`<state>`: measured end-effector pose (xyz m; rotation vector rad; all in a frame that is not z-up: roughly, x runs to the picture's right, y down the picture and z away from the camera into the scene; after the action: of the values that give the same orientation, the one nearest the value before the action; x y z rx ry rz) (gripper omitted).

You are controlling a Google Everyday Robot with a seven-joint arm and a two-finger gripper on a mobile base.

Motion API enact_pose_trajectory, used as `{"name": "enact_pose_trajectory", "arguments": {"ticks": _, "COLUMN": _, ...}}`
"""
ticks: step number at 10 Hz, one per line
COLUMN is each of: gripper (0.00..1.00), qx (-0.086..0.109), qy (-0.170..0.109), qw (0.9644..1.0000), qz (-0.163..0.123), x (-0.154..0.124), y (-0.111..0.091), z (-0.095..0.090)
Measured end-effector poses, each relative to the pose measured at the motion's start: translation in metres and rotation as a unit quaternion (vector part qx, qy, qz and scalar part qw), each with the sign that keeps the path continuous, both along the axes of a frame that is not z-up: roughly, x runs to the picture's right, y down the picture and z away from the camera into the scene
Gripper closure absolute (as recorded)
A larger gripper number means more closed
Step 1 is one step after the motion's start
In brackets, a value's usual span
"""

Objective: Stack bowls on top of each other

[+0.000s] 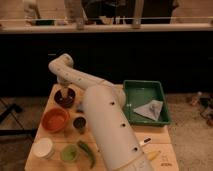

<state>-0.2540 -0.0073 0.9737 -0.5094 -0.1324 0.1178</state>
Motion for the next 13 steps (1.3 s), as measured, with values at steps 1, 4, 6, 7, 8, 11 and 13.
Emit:
{"name": "enact_pose_trajectory", "arguments": {"ticks": 1, "gripper": 0.20, "qx": -0.005, "qy": 0.006, "qw": 1.0000, "qz": 0.001, "x": 0.007, "y": 0.003, "z": 0.008}}
{"name": "enact_pose_trajectory", "arguments": {"ticks": 4, "gripper": 0.33, "qx": -0.018, "qy": 0.014, "qw": 0.9997, "qz": -0.001, "x": 0.015, "y": 0.007, "z": 0.022}}
{"name": "enact_pose_trajectory", "arguments": {"ticks": 6, "gripper": 0.51, "qx": -0.024, "qy": 0.016, "qw": 0.9996, "qz": -0.002, "x": 0.018, "y": 0.010, "z": 0.027}}
{"name": "enact_pose_trajectory", "arguments": {"ticks": 7, "gripper": 0.61, "qx": -0.026, "qy": 0.017, "qw": 0.9995, "qz": -0.003, "x": 0.019, "y": 0.011, "z": 0.028}}
{"name": "enact_pose_trajectory", "arguments": {"ticks": 8, "gripper": 0.72, "qx": -0.030, "qy": 0.017, "qw": 0.9994, "qz": -0.003, "x": 0.019, "y": 0.012, "z": 0.029}}
{"name": "enact_pose_trajectory", "arguments": {"ticks": 11, "gripper": 0.99, "qx": -0.030, "qy": 0.015, "qw": 0.9994, "qz": -0.005, "x": 0.019, "y": 0.010, "z": 0.028}}
{"name": "enact_pose_trajectory", "arguments": {"ticks": 13, "gripper": 1.00, "qx": -0.027, "qy": 0.011, "qw": 0.9996, "qz": -0.006, "x": 0.019, "y": 0.006, "z": 0.024}}
